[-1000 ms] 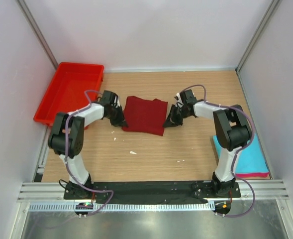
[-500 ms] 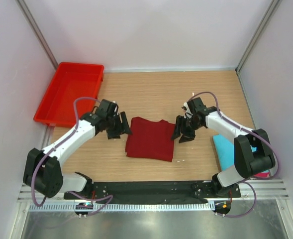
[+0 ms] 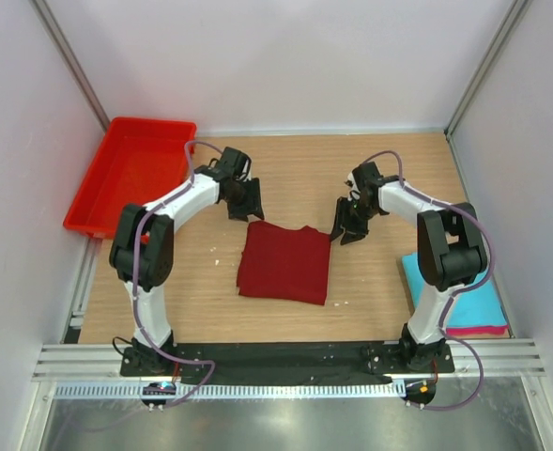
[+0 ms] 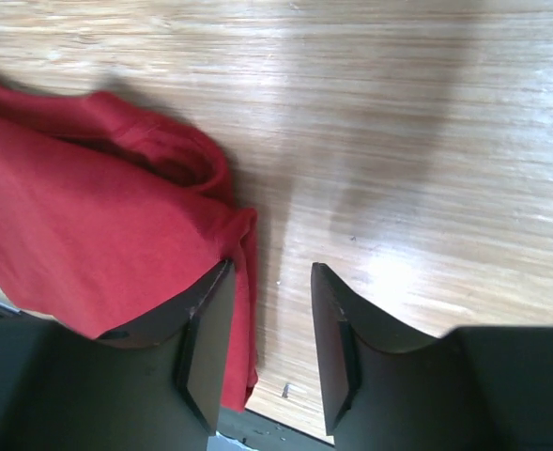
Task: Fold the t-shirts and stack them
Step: Fold the tshirt
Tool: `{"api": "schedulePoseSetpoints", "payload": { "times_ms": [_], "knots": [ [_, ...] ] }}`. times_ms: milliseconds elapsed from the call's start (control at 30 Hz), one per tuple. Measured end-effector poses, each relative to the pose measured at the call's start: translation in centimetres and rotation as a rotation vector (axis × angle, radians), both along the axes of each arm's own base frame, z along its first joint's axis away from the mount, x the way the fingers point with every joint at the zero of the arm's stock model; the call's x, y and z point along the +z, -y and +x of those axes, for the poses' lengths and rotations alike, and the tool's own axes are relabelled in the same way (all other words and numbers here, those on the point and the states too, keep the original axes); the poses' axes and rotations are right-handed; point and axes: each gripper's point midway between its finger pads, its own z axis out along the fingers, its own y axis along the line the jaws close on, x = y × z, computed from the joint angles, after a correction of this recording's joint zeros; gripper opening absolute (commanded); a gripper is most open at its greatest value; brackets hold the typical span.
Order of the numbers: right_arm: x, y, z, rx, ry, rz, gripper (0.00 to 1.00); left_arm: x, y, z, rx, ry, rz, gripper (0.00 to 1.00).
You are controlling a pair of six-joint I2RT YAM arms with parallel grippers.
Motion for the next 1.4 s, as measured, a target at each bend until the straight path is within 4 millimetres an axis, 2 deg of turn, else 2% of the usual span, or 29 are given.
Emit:
{"api": "schedulePoseSetpoints", "payload": {
  "times_ms": [133, 367, 633, 867, 1067, 1233, 1267, 1300, 1333, 1400],
  "knots": [
    [-0.7, -0.4, 0.0, 0.004, -0.022, 0.022, 0.42, -0.6, -0.1, 0.0, -0.013, -0.012, 0.016, 0.47],
    [-0.5, -1.3, 1.0, -0.007, -0.006, 0.064, 0.43, -0.9, 0.1, 0.6, -0.015, -0.024, 0.023, 0.42],
    [-0.9, -1.7, 1.5, -0.010, -0.013, 0.080, 0.48, -2.2, -0.6, -0.5, -0.008, -0.089, 0.065, 0.51],
    [0.3, -2.0, 2.7, -0.020, 0.018, 0.093, 0.54, -2.3, -0.9, -0.8, -0.003, -0.104, 0.080, 0.49],
    [0.8, -2.3, 3.1, -0.017, 0.029, 0.105, 0.53, -2.3, -0.7, -0.6, 0.002, -0.105, 0.073, 0.45],
    [0.1, -2.4, 3.0, -0.015, 0.008, 0.109, 0.47, -3.5, -0.6, -0.7, 0.015, -0.135, 0.074, 0.34],
    [-0.2, -2.4, 2.9, -0.016, -0.001, 0.111, 0.47, -3.7, -0.6, -0.8, 0.014, -0.141, 0.076, 0.31],
    [-0.4, -2.4, 2.9, -0.017, -0.009, 0.111, 0.44, -4.0, -0.6, -0.8, 0.016, -0.149, 0.077, 0.22],
    [-0.6, -2.4, 2.8, -0.017, -0.013, 0.110, 0.42, -4.2, -0.6, -0.8, 0.018, -0.154, 0.077, 0.19],
    [-0.6, -2.5, 2.8, -0.016, -0.014, 0.112, 0.28, -4.4, -0.6, -0.9, 0.017, -0.156, 0.081, 0.13]
  ]
}}
